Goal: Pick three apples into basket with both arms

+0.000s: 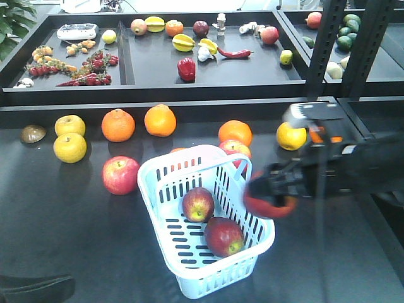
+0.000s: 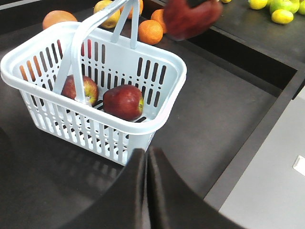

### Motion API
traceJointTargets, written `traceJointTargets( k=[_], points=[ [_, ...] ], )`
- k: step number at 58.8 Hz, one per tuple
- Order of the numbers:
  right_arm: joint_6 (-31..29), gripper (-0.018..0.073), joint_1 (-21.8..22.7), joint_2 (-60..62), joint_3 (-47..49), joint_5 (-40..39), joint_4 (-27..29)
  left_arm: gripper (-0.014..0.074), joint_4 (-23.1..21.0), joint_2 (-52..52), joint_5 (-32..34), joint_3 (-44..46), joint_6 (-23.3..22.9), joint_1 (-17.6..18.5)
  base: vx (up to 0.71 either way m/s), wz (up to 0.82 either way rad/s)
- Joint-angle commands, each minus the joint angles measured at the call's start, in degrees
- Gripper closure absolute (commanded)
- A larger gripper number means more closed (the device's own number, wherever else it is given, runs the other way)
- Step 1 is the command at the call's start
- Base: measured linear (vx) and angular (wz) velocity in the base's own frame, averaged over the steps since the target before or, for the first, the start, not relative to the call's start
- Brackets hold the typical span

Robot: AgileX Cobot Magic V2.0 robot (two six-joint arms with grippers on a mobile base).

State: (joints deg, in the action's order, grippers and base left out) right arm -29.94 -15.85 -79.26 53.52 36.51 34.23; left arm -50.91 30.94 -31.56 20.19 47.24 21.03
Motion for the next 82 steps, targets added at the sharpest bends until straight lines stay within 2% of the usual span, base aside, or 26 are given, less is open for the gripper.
traceJointTargets(
  k=[1, 7, 13, 16, 24, 29, 35, 39, 48, 60, 72, 82],
  points=[
    [-1.4, 0.0253, -3.2, -1.4, 1.7, -8.3, 2.5, 0.0603, -1.8, 0.1, 2.2, 1.5, -0.1, 0.2, 0.0, 0.0],
    [-2.2, 0.0029, -5.5, -4.5, 1.8, -13.3, 2.9, 0.0603, -1.8, 0.1, 2.2, 1.5, -0.1, 0.2, 0.0, 0.0],
    [-2.5, -0.0139, -6.9, -6.5, 3.6, -13.8, 2.6, 0.0603, -1.8, 0.1, 2.0, 1.5, -0.1, 0.2, 0.0, 0.0],
    [-2.5, -0.0171, -6.9, -6.9, 4.4, -13.6, 2.4, 0.0603, -1.8, 0.1, 2.0, 1.5, -0.1, 0.2, 0.0, 0.0],
    [-2.1, -0.0155, -6.9, -6.9, 5.1, -12.4, 2.4, 0.0603, -1.8, 0.1, 1.9, 1.5, -0.1, 0.2, 0.0, 0.0],
    [-2.1, -0.0113, -6.9, -6.4, 5.1, -10.5, 2.4, 0.0603, -1.8, 0.1, 1.8, 1.5, -0.1, 0.2, 0.0, 0.0],
    [-2.0, 0.0019, -6.8, -5.4, 5.1, -5.3, 2.5, 0.0603, -1.8, 0.1, 1.7, 1.5, -0.1, 0.2, 0.0, 0.0],
    [-2.0, 0.0165, -6.8, -4.2, 5.1, -1.7, 2.1, 0.0603, -1.9, 0.1, 1.5, 1.5, -0.1, 0.2, 0.0, 0.0],
    [-3.8, 0.0577, -6.8, 0.2, 4.2, 4.5, 1.8, 0.0603, -2.3, 0.1, 1.1, 1.5, -0.1, 0.2, 0.0, 0.0],
    [-5.3, 0.0566, -6.8, 12.8, -3.2, 7.5, 1.3, 0.0603, -2.3, 0.1, 0.2, 1.5, -0.1, 0.2, 0.0, 0.0],
    [-4.1, 0.0564, -6.8, 30.3, -16.7, 2.9, -3.0, 0.0603, -2.3, 0.1, 0.3, 1.5, -0.1, 0.2, 0.0, 0.0],
    [-3.6, 0.0564, -6.8, 40.3, -23.9, -0.4, -4.9, 0.0603, -2.3, 0.1, 0.4, 1.5, -0.1, 0.2, 0.0, 0.0]
  ],
)
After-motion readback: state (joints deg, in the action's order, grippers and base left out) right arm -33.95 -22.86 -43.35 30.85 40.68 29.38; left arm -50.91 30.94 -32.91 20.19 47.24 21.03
